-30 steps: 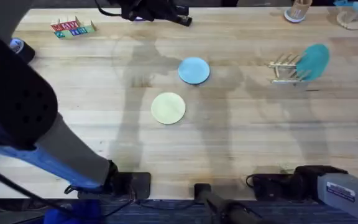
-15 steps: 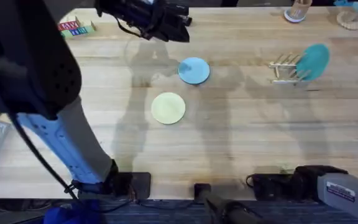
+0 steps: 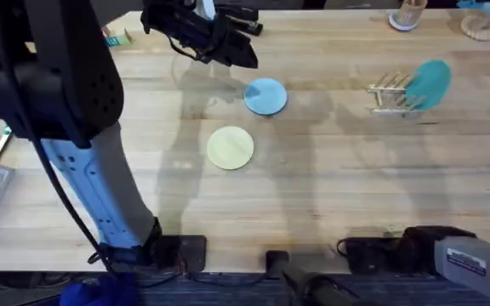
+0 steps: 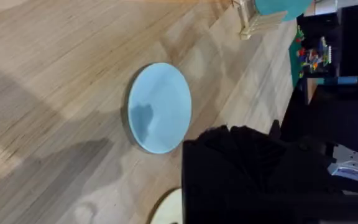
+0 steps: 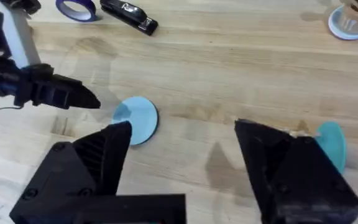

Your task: Pick up the plates from the table one by one and place each into a slot on the dish rack.

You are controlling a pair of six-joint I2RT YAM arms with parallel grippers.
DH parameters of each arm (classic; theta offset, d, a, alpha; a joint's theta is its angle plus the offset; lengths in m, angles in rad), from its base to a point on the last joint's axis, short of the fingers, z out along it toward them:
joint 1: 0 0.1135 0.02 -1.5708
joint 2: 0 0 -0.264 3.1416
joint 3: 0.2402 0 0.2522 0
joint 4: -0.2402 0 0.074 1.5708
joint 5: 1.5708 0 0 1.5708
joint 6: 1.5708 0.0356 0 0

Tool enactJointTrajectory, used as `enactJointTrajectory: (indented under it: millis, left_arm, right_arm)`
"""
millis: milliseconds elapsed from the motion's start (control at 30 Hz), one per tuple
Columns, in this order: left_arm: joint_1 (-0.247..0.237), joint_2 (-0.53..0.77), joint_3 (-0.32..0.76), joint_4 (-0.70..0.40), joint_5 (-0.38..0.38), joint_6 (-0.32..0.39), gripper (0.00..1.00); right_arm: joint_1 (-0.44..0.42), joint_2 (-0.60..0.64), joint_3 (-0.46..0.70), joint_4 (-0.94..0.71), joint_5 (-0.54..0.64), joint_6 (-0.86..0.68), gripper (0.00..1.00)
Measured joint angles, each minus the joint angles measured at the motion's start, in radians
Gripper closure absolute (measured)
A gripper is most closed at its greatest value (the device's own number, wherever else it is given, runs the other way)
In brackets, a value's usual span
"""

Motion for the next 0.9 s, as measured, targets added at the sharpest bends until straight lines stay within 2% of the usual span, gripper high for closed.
enactJointTrajectory:
  millis: [333, 667, 800, 900]
  left_arm:
    - [0.004, 0.0, 0.0, -0.005, -0.035, -0.004, 0.958]
    - [0.033, 0.0, 0.0, -0.013, -0.044, -0.008, 0.958]
    - [0.033, 0.0, -0.003, 0.004, -0.034, -0.009, 0.959]
    - [0.034, 0.0, -0.037, 0.062, 0.001, -0.021, 0.959]
  right_arm:
    - [0.0, 0.0, 0.0, 0.0, 0.0, 0.0, 0.005]
    - [0.0, 0.0, 0.0, 0.0, 0.0, 0.0, 0.005]
    - [0.0, 0.0, 0.0, 0.0, 0.0, 0.0, 0.005]
    - [0.0, 0.0, 0.0, 0.0, 0.0, 0.0, 0.005]
